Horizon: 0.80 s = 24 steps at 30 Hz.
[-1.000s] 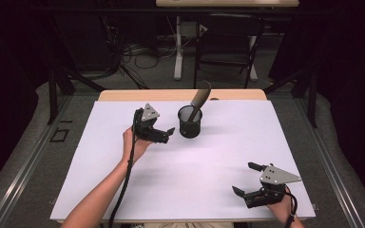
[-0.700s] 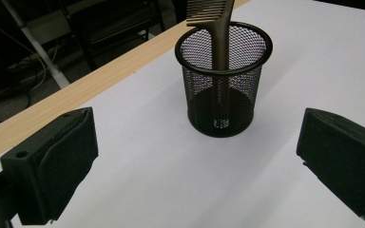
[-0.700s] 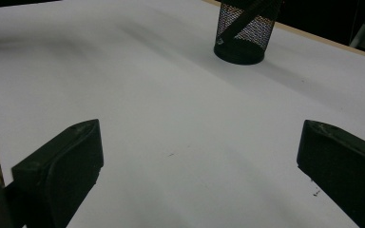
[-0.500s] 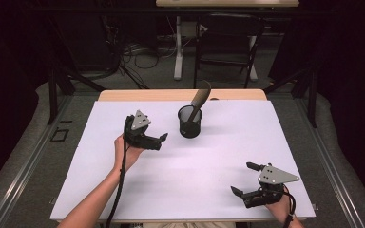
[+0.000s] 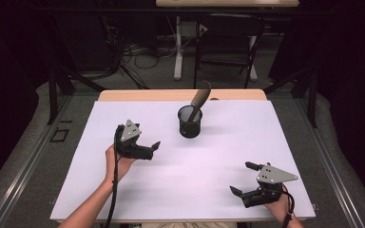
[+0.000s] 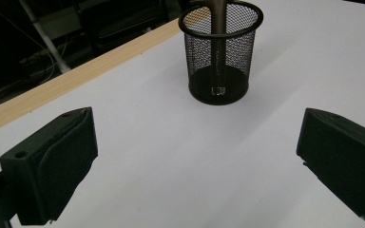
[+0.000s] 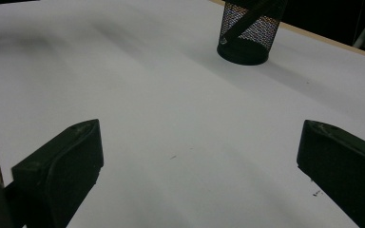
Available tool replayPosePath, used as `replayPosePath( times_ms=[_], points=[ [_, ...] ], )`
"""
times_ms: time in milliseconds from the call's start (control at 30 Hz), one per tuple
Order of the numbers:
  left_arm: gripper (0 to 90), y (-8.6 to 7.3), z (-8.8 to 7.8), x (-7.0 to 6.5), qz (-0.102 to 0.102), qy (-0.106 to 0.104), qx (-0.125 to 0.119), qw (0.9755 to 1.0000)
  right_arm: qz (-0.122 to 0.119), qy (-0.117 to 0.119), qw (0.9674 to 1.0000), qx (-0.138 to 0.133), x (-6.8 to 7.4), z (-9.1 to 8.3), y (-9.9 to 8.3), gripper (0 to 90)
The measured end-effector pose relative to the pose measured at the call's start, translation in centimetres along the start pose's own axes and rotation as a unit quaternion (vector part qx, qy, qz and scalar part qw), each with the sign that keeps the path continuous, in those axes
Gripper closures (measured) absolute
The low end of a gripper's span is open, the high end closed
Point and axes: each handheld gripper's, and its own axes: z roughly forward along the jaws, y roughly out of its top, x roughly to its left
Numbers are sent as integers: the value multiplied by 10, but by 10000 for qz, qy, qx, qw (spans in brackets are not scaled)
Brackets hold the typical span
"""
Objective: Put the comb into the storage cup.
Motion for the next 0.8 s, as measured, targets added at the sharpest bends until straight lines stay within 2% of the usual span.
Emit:
replayPosePath(
  times_ms=[400, 800],
  points=[
    [0, -13, -17, -8, -13, -23, -9, 10000, 1, 13, 10000, 1, 0, 1, 0, 13],
    [0, -30, -34, -16, 6, 62, 53, 10000, -4, 5, 10000, 15, 0, 1, 0, 14]
  ],
)
